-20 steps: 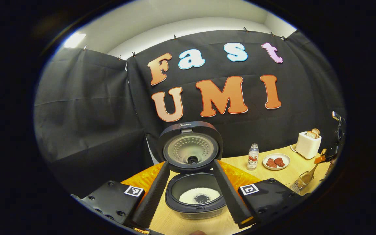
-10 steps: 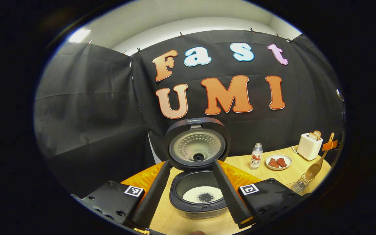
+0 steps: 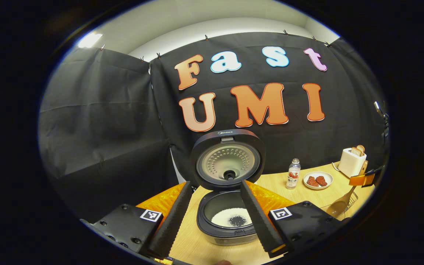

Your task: Close the left gripper, press the button to open the rice cooker; take a wooden spoon from the chopstick holder with the right hand, scoop a spoonful of rice and pour it into the rice cooker, then put the wooden spoon back into the chopstick holder.

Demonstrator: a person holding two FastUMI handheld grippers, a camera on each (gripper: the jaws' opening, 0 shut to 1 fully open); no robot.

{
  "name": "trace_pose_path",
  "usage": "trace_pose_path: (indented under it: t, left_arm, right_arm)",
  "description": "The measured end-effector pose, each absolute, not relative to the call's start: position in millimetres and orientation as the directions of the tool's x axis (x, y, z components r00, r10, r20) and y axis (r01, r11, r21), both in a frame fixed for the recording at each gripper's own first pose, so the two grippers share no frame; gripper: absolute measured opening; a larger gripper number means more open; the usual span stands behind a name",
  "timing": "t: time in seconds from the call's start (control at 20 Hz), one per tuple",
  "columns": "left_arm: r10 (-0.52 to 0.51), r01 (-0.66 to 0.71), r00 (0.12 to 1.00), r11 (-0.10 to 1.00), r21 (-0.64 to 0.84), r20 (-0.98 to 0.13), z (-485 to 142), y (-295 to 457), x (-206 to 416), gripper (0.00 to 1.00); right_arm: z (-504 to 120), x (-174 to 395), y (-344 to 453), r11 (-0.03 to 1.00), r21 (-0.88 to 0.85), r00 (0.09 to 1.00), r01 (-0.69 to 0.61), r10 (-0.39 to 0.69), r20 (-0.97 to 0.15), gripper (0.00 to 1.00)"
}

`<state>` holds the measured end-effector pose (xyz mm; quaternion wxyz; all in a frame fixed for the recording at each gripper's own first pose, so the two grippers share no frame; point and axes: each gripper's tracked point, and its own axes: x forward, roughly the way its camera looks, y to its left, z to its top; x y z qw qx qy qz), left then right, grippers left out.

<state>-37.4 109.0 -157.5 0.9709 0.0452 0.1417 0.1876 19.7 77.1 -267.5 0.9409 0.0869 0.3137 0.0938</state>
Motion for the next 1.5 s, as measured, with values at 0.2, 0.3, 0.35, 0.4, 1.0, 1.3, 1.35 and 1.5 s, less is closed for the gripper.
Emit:
trace_pose_path:
  t: [0.2, 0.3, 0.35, 0.4, 1.0, 1.3, 1.35, 1.5]
  left_arm:
    - [0.378, -0.348, 0.887, 0.925, 0.154, -0.265, -160.7, 111.3, -42.0, 0.92]
    - [0.381, -0.352, 0.883, 0.924, 0.149, -0.273, -163.8, 116.0, -42.4, 0.92]
    - [0.385, -0.357, 0.88, 0.922, 0.146, -0.278, -165.5, 118.4, -44.7, 0.92]
    - [0.387, -0.359, 0.877, 0.922, 0.145, -0.285, -166.1, 120.6, -45.4, 0.92]
    - [0.374, -0.339, 0.874, 0.927, 0.163, -0.311, -172.4, 125.5, -42.8, 0.91]
    - [0.37, -0.334, 0.873, 0.929, 0.161, -0.318, -175.6, 127.8, -42.8, 0.91]
    - [0.37, -0.335, 0.873, 0.928, 0.162, -0.318, -175.7, 128.5, -43.0, 0.91]
    - [0.367, -0.332, 0.874, 0.93, 0.159, -0.319, -175.0, 131.2, -42.4, 0.92]
  right_arm:
    - [-294.4, 15.4, 90.8, 0.981, 0.04, 0.786, -0.192, 0.178, -0.593, 0.12]
    - [-306.6, 13.0, 89.2, 0.974, -0.08, 0.796, -0.213, 0.125, -0.592, 0.07]
    - [-311.4, 12.5, 93.5, 0.97, -0.107, 0.801, -0.219, 0.116, -0.587, 0.12]
    - [-316.2, 8.9, 95.2, 0.966, -0.132, 0.805, -0.222, 0.105, -0.585, 0.12]
    - [-353.1, -32.8, 139.7, 0.916, -0.258, 0.835, -0.307, 0.129, -0.535, 0.1]
    - [-343.2, -29.1, 134.8, 0.98, -0.042, 0.823, -0.196, 0.141, -0.55, 0.09]
    - [-341.6, -28.7, 139.2, 0.98, -0.014, 0.821, -0.199, 0.159, -0.549, 0.09]
    - [-339.6, -32.4, 144.1, 0.98, 0.031, 0.812, -0.197, 0.181, -0.555, 0.09]
